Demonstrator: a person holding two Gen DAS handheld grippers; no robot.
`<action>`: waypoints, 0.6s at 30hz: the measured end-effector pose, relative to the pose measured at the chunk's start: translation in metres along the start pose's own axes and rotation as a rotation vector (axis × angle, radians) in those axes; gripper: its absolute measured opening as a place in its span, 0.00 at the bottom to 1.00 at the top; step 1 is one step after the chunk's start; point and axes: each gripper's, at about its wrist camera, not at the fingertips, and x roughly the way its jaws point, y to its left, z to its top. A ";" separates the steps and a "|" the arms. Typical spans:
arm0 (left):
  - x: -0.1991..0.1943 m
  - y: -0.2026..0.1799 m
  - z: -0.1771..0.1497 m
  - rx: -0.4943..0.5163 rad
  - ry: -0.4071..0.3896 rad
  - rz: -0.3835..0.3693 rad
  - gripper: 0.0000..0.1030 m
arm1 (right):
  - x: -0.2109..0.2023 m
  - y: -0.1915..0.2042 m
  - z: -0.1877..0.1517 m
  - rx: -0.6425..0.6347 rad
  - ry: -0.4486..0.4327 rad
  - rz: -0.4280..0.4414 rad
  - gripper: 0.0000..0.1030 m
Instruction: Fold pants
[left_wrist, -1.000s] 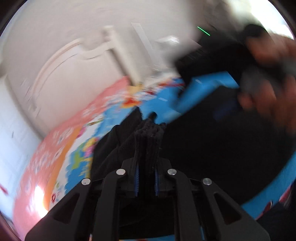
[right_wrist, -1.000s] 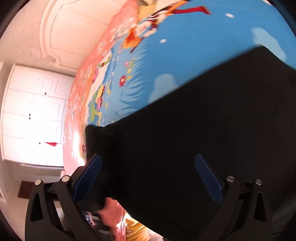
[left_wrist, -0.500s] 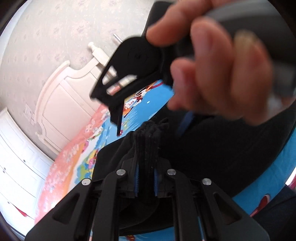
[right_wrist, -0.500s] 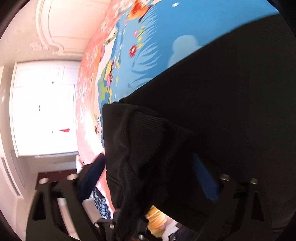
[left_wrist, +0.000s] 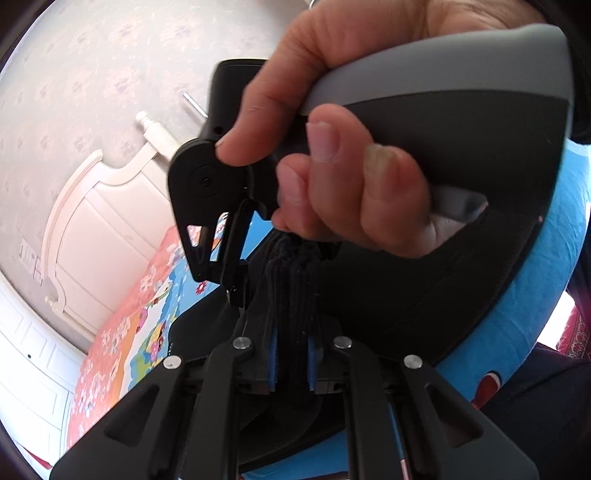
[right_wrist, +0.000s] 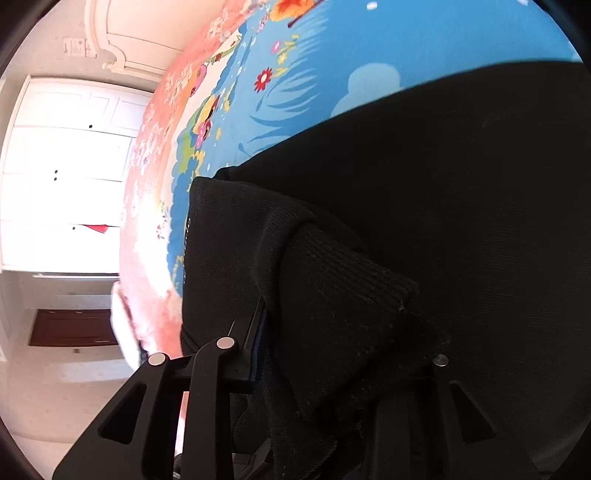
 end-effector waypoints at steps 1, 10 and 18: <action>0.001 0.006 -0.003 0.003 -0.004 -0.001 0.11 | -0.002 0.002 0.000 -0.010 -0.011 -0.013 0.30; 0.002 0.005 -0.002 0.020 -0.024 -0.019 0.11 | -0.016 0.017 -0.008 -0.099 -0.100 -0.126 0.29; 0.012 -0.001 -0.013 0.074 -0.041 -0.014 0.11 | -0.014 0.011 -0.015 -0.157 -0.130 -0.195 0.29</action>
